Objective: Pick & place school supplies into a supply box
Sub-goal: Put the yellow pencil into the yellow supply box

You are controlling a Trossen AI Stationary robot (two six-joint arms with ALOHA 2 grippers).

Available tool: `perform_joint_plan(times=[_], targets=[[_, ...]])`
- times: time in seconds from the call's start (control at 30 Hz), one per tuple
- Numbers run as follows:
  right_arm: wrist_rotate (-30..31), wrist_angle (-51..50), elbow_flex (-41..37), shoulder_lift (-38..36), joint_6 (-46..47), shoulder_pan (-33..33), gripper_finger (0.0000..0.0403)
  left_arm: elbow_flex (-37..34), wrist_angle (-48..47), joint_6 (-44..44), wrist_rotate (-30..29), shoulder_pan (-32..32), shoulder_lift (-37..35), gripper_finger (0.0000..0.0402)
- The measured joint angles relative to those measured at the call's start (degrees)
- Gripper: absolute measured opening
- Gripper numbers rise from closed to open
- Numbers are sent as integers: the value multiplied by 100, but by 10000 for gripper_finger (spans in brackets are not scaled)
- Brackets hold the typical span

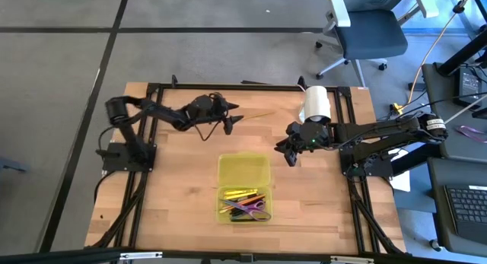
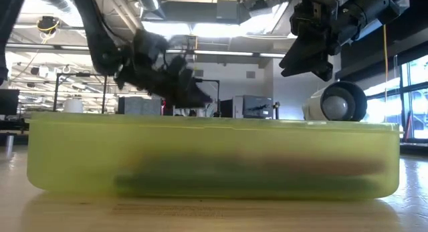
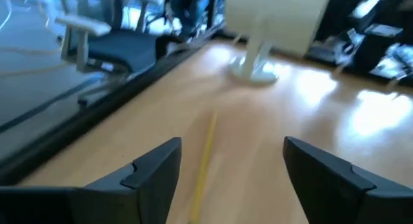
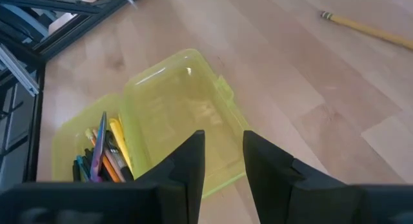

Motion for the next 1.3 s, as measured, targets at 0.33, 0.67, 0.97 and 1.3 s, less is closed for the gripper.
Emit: perform_joint_plan(times=[0.33,0.67,0.97,1.3], targets=[[-7,-24,0,2,102,0,109,338,388,92,355,259,1301,262],[-13,-112,0,2,245,0,109,664,143,408,284,242,1743,254],[-17,-118,0,2,239,0,109,682,-605,954,-374,78,1711,212],[-15,-116,0,2,236,0,109,688,-885,1276,-622,-165,1706,116]])
